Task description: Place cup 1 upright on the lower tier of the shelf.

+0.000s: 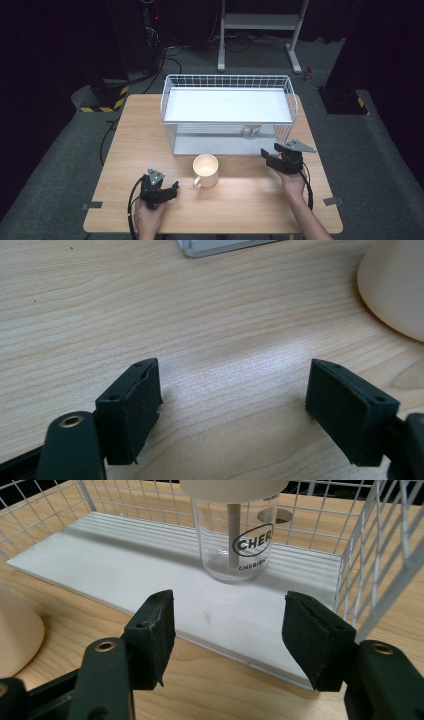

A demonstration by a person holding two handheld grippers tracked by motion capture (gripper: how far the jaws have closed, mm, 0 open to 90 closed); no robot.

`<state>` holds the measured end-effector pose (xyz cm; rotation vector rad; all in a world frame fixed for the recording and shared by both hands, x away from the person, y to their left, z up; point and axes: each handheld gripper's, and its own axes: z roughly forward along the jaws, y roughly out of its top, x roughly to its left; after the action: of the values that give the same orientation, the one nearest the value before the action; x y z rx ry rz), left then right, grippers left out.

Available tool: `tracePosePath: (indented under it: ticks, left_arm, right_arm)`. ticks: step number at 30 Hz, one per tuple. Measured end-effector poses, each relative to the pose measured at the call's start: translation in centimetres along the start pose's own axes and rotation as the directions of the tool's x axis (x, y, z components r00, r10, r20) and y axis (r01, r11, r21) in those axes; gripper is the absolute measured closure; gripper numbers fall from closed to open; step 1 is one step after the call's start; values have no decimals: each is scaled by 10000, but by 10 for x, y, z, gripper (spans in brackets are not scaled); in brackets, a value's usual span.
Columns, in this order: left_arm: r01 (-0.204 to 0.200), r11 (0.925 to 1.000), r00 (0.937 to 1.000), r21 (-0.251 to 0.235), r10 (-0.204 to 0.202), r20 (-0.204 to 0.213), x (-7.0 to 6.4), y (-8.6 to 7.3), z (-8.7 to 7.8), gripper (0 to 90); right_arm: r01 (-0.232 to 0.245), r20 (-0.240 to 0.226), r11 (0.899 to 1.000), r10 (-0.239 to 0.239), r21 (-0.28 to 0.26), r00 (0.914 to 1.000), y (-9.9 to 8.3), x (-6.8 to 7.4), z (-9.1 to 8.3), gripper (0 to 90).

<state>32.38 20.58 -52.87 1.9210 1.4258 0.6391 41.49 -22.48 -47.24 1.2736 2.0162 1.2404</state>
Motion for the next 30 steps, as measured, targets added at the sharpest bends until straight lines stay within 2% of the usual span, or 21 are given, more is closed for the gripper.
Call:
tracePosePath:
  ticks: [30]
  left_arm:
    - [8, 10000, 10000, -8, -8, -18, 0, 0, 0, 223]
  right_arm:
    - [-202, -76, 9998, 202, 35, 9998, -25, -4, -24, 372]
